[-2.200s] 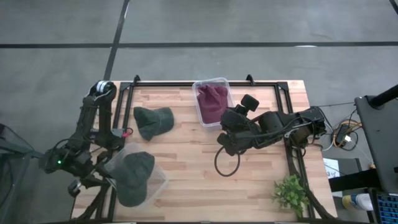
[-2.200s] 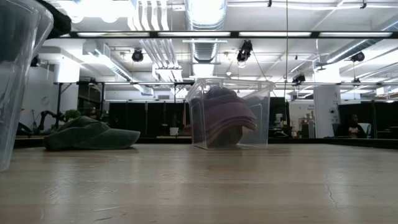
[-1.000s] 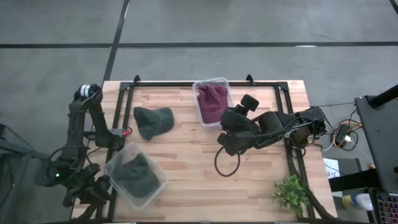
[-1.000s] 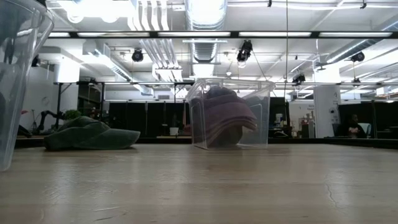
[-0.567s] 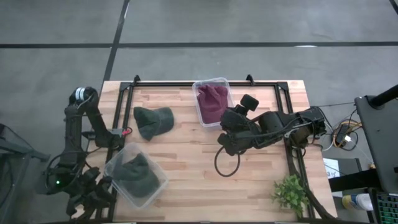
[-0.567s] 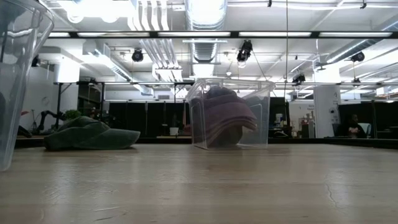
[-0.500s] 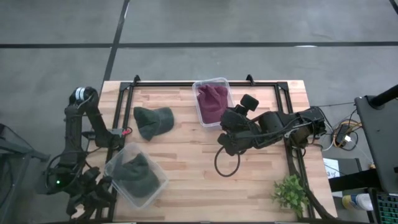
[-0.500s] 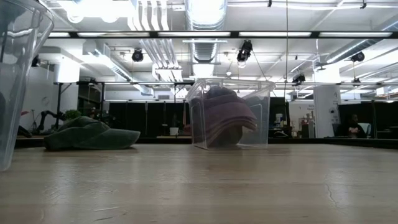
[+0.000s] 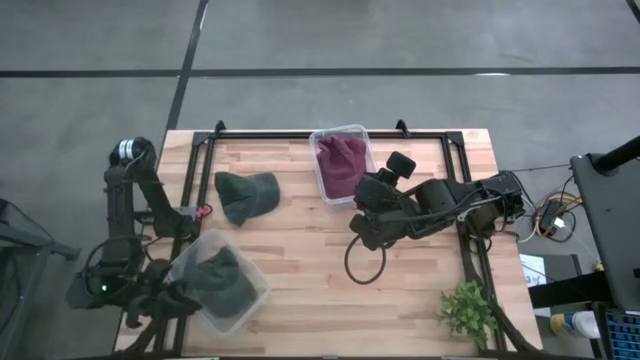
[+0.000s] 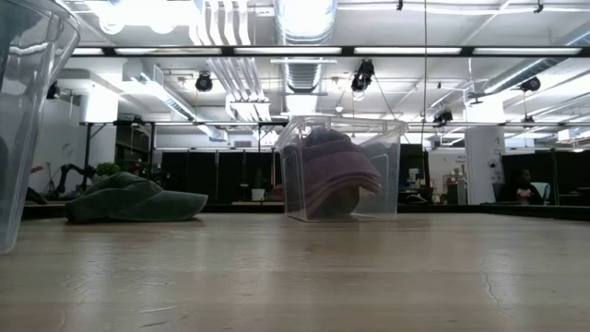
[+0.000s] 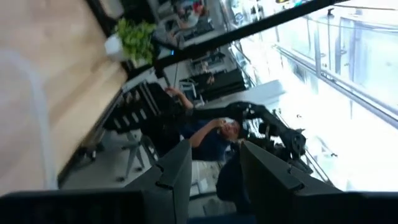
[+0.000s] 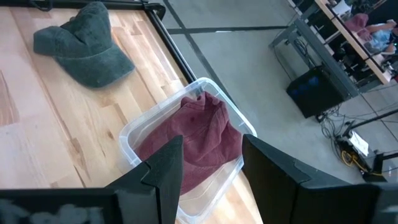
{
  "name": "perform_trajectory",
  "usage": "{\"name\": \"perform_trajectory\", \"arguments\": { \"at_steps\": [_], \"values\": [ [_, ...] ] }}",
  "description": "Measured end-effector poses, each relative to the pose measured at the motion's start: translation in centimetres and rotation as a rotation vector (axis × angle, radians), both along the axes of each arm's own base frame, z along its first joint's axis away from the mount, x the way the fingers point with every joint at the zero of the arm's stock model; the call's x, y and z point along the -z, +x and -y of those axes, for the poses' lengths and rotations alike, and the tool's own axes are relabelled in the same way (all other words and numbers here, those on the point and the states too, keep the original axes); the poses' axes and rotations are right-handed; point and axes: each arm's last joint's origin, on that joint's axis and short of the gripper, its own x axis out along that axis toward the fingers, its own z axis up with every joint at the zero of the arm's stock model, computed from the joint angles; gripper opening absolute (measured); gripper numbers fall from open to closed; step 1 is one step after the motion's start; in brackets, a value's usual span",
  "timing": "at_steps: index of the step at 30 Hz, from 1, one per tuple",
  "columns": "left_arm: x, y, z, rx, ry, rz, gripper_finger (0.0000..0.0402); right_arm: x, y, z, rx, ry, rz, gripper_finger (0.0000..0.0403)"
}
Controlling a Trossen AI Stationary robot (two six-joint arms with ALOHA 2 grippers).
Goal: Pick & Place hat
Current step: Adjust the bottom transparent bin
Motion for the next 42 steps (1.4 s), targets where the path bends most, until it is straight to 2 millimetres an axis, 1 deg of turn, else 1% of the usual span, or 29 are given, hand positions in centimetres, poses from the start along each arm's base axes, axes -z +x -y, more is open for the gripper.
{"name": "perform_trajectory", "arguments": {
  "at_steps": [5,11,14,17,18,21,23,26,29,34,36,38,40,42],
  "values": [
    [-1.7,0.0,-2.1,-0.055,0.174,0.038,0.0131,0.0,0.0,0.0,-0.002,-0.002,-0.002,0.0160],
    [-3.3,-0.2,-6.2,-0.138,0.365,0.044,0.0131,0.0,0.0,0.0,-0.002,-0.002,-0.001,0.0160],
    [-3.5,-0.3,-8.2,-0.142,0.421,0.047,0.0131,0.0,0.0,0.0,-0.002,-0.002,-0.001,0.0160],
    [-3.0,-0.3,-9.8,-0.139,0.458,0.044,0.0131,0.0,0.0,0.0,-0.002,-0.002,-0.002,0.0160],
    [-2.7,-0.3,-10.0,-0.133,0.475,0.044,0.0131,0.0,0.0,0.0,-0.002,-0.002,-0.001,0.0160],
    [-1.9,-0.4,-9.9,-0.077,0.477,0.038,0.0131,0.0,0.0,0.0,-0.002,-0.002,-0.001,0.0160],
    [-1.1,-0.4,-10.0,-0.022,0.423,0.011,0.0131,0.0,0.0,0.0,-0.003,-0.003,-0.003,0.0160],
    [0.6,-0.2,-10.1,0.064,0.320,-0.091,0.0131,0.0,0.0,0.0,-0.014,-0.012,-0.015,0.0160],
    [2.0,0.1,-9.9,0.152,0.215,-0.259,0.0131,0.0,0.0,0.0,-0.014,-0.013,-0.016,0.0160],
    [3.7,0.9,-9.1,0.295,0.044,-0.631,0.0131,0.0,0.0,0.0,-0.013,-0.014,-0.016,0.0160],
    [4.0,1.1,-8.7,0.337,-0.027,-0.759,0.0131,0.0,0.0,0.0,-0.013,-0.014,-0.016,0.0160],
    [4.3,1.3,-8.3,0.361,-0.062,-0.838,0.0131,0.0,0.0,0.0,-0.015,-0.015,-0.018,0.0160],
    [3.9,1.4,-8.0,0.381,-0.105,-0.858,0.0131,0.0,0.0,0.0,-0.016,-0.015,-0.019,0.0160],
    [2.8,1.5,-7.8,0.396,-0.132,-0.844,0.0131,0.0,0.0,0.0,-0.017,-0.017,-0.020,0.0160]
  ]
}}
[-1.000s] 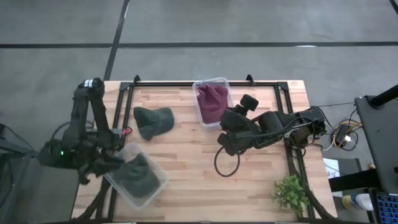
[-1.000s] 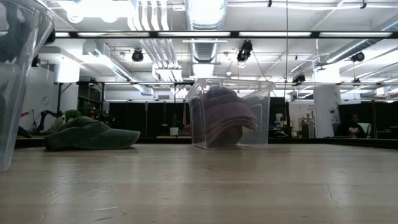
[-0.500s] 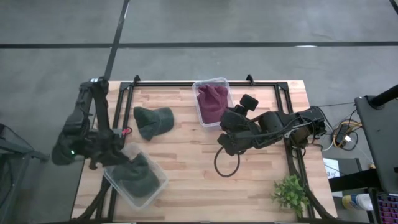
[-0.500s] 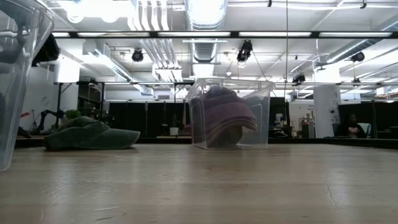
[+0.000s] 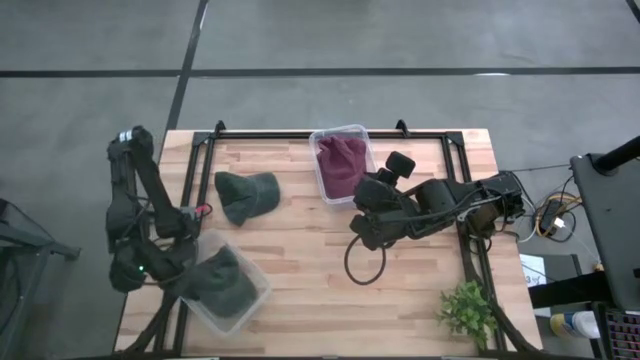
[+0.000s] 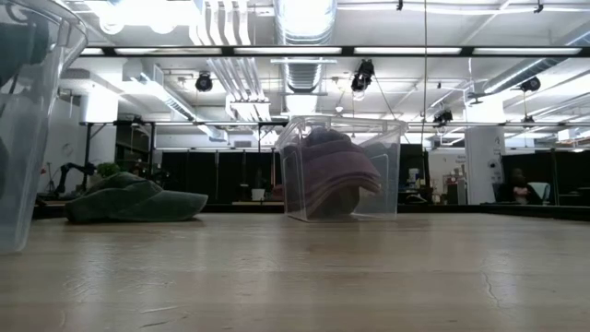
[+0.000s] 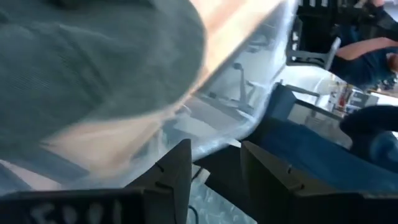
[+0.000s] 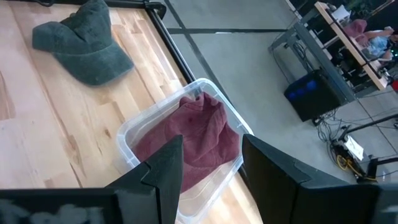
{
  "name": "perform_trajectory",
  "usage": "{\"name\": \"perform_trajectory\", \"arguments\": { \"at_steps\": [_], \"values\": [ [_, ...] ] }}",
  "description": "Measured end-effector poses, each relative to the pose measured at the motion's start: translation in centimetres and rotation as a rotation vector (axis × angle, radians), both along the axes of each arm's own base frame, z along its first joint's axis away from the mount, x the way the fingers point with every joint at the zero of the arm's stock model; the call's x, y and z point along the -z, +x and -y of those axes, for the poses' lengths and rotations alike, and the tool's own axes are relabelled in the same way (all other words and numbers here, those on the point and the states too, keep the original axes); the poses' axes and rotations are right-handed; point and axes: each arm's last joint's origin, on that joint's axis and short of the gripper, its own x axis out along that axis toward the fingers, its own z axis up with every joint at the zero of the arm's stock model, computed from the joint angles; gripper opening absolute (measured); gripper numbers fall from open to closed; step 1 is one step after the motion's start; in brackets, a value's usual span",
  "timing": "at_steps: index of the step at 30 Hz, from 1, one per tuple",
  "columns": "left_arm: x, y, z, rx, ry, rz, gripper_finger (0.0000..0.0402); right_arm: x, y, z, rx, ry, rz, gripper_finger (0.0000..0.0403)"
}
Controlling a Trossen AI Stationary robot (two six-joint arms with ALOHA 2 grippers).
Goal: Pick & Place hat
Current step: Adjust the bottom transparent bin
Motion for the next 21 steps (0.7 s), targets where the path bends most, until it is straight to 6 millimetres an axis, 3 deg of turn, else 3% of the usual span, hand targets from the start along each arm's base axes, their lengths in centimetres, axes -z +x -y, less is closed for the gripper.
{"name": "perform_trajectory", "arguments": {
  "at_steps": [5,9,12,21],
  "values": [
    [-3.7,0.0,-0.3,-0.018,-0.003,0.054,0.0131,0.0,0.0,0.0,-0.019,-0.018,-0.025,0.0160],
    [-5.1,-0.4,-0.5,0.029,0.004,-0.111,0.0131,0.0,0.0,0.0,-0.027,-0.024,-0.035,0.0160],
    [-4.8,-0.8,0.1,0.097,-0.009,-0.290,0.0131,0.0,0.0,0.0,-0.028,-0.025,-0.036,0.0160],
    [-2.8,-0.5,2.0,0.146,0.129,-0.403,0.0131,0.0,0.0,0.1,-0.036,-0.033,-0.048,0.0160]
  ]
}}
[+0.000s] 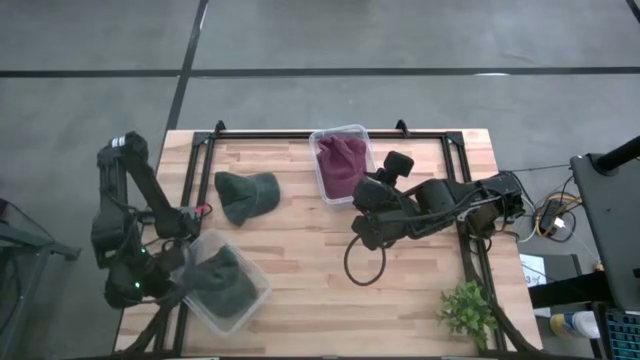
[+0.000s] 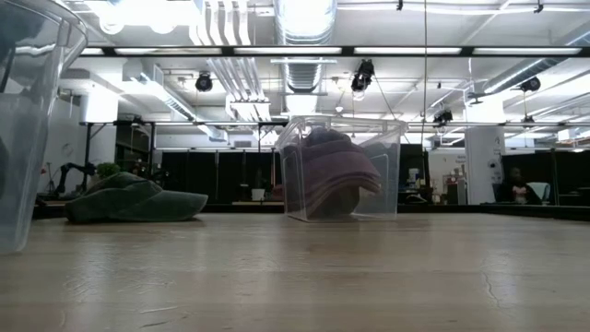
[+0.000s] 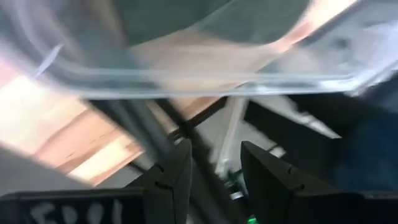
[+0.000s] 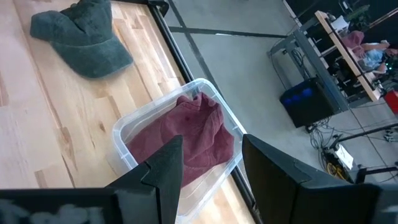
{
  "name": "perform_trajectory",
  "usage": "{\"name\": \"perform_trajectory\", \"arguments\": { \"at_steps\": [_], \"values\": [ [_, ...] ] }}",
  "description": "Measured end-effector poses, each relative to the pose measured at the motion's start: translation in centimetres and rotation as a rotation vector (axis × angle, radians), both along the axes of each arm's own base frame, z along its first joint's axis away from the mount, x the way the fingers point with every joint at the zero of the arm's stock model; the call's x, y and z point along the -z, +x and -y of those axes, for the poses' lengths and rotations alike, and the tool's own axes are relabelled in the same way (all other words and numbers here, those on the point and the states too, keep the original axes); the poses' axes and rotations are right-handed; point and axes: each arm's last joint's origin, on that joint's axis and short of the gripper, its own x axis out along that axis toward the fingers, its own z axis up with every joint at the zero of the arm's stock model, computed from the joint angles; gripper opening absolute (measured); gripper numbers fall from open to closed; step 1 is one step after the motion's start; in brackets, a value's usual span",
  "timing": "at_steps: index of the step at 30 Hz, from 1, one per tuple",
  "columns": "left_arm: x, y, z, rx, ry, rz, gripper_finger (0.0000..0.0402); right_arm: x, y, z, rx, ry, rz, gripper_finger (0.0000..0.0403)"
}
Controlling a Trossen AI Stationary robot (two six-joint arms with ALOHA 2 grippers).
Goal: Pick & Place hat
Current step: Adjust the bottom transparent bin
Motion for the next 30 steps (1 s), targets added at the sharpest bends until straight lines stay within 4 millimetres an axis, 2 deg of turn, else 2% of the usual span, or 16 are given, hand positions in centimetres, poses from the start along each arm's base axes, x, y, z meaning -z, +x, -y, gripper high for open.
{"name": "perform_trajectory", "arguments": {
  "at_steps": [4,18,26,30],
  "values": [
    [1.4,-0.2,0.4,0.063,0.028,-0.115,0.0131,0.0,0.0,0.0,0.001,0.000,0.000,0.0160],
    [5.8,-1.0,-1.2,0.183,0.126,-0.204,0.0131,0.0,0.1,0.0,0.002,0.007,0.014,0.0160],
    [6.8,-1.6,-3.1,0.175,0.208,-0.219,0.0131,0.0,0.1,0.0,0.002,0.009,0.019,0.0160],
    [6.6,-1.5,-3.8,0.151,0.242,-0.152,0.0131,0.0,0.1,0.0,0.002,0.009,0.019,0.0160]
  ]
}}
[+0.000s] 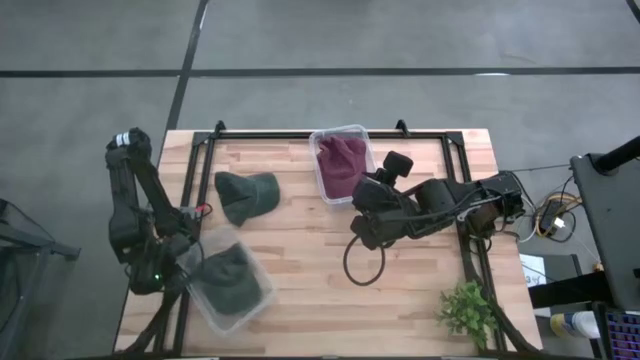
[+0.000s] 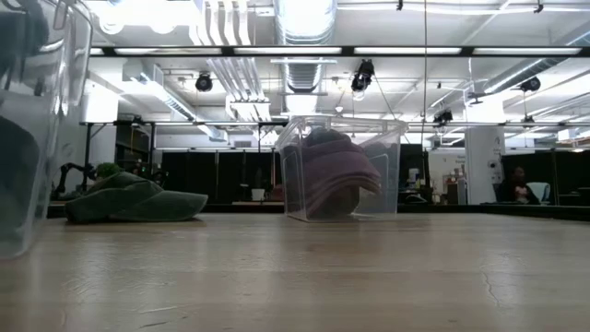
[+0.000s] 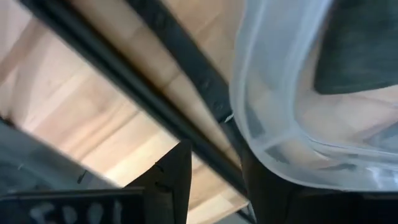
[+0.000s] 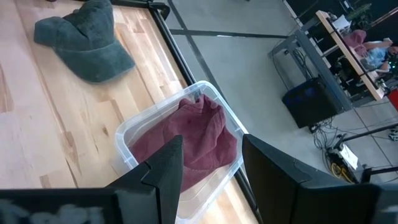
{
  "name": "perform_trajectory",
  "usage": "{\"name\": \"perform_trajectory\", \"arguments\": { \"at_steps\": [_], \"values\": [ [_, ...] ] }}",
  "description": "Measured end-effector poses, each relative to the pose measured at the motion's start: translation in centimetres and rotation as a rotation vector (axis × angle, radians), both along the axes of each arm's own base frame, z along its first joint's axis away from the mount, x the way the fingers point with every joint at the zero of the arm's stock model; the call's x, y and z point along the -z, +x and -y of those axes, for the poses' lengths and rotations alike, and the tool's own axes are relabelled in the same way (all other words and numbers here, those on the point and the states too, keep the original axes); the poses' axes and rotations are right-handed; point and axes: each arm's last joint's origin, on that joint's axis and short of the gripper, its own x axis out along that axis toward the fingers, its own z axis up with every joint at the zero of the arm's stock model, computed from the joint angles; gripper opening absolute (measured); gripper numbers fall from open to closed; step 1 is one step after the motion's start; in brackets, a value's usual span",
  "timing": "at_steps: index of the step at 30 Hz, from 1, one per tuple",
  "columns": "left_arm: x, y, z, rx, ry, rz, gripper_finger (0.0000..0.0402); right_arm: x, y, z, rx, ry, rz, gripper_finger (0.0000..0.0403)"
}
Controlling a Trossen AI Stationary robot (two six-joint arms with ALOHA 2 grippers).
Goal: Pick & Place hat
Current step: Adjust the bottom transparent bin
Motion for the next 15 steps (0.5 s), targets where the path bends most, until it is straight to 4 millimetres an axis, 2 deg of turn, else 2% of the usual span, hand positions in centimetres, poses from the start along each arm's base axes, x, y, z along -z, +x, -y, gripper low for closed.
{"name": "perform_trajectory", "arguments": {
  "at_steps": [15],
  "values": [
    [-0.4,1.4,-0.7,-0.081,0.052,0.258,0.0131,0.0,0.0,0.0,0.000,0.000,0.001,0.0160]
  ]
}}
